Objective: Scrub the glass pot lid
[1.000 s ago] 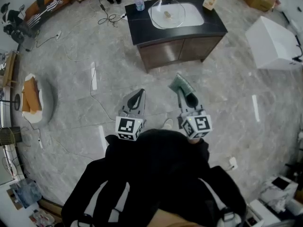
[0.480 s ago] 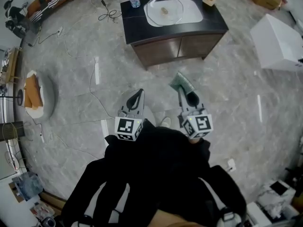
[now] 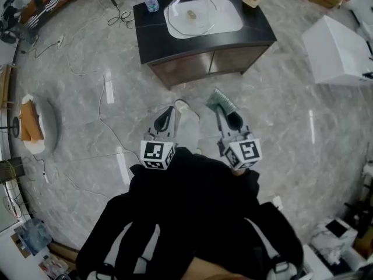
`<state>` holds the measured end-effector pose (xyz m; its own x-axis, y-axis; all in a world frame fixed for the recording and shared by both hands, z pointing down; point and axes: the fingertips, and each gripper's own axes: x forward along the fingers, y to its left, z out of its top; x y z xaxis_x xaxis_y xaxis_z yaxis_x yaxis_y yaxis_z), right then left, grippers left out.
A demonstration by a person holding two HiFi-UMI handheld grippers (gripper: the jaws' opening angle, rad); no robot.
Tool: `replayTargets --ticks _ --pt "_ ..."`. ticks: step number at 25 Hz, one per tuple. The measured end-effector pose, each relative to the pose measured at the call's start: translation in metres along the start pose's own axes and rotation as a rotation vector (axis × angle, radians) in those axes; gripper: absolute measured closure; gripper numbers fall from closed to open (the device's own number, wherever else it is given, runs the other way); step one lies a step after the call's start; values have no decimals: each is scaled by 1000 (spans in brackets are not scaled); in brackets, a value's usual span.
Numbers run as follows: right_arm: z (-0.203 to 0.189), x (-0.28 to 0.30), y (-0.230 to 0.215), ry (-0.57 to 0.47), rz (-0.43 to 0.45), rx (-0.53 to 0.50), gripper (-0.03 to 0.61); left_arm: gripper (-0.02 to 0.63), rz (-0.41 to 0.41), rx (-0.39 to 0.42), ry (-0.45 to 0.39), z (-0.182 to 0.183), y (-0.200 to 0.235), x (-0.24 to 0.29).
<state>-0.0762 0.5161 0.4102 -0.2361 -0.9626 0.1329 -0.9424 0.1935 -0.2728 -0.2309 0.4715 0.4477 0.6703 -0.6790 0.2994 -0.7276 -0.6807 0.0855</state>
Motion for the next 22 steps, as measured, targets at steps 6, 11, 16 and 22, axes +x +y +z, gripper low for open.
replayTargets --ticks 6,11,16,22 --pt "31 69 -51 19 -6 -38 512 619 -8 -10 -16 37 31 87" --pt "63 137 -85 33 5 -13 512 619 -8 8 -35 80 64 154" --pt "90 209 -107 31 44 14 512 620 2 13 -47 113 102 214" --pt "104 274 -121 80 74 34 512 620 9 -10 -32 132 141 266"
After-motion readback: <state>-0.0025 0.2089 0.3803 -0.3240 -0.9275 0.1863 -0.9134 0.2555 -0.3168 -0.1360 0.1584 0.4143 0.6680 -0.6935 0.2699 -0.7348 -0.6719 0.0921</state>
